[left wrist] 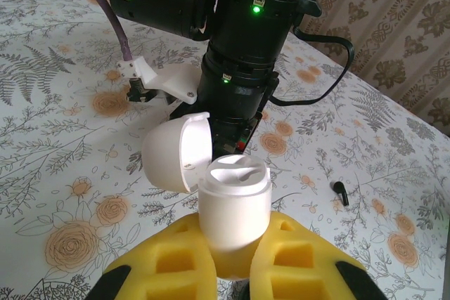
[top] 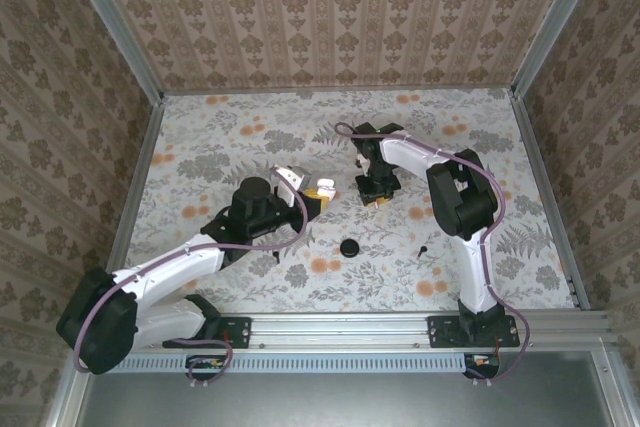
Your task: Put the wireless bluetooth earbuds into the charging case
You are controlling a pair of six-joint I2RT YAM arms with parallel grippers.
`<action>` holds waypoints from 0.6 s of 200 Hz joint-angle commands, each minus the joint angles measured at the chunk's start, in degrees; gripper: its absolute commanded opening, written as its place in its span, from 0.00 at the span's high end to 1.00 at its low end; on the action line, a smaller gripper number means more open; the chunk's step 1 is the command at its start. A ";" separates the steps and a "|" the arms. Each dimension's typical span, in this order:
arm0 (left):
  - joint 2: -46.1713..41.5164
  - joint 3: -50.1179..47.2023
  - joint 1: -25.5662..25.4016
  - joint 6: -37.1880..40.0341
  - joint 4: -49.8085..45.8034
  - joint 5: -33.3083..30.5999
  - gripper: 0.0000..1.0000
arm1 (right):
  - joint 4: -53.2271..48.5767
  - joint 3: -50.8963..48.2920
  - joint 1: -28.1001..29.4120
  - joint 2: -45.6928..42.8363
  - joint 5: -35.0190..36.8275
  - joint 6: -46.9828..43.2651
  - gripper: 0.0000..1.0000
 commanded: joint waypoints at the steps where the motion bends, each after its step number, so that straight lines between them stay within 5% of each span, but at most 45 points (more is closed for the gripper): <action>1: -1.17 0.48 -0.53 1.35 0.35 0.35 1.00 | -1.30 1.00 0.44 1.78 -0.20 0.94 0.78; 120: -0.28 -0.19 -1.29 3.68 11.50 7.67 1.00 | 8.27 -9.03 0.39 -17.39 -0.82 4.50 0.89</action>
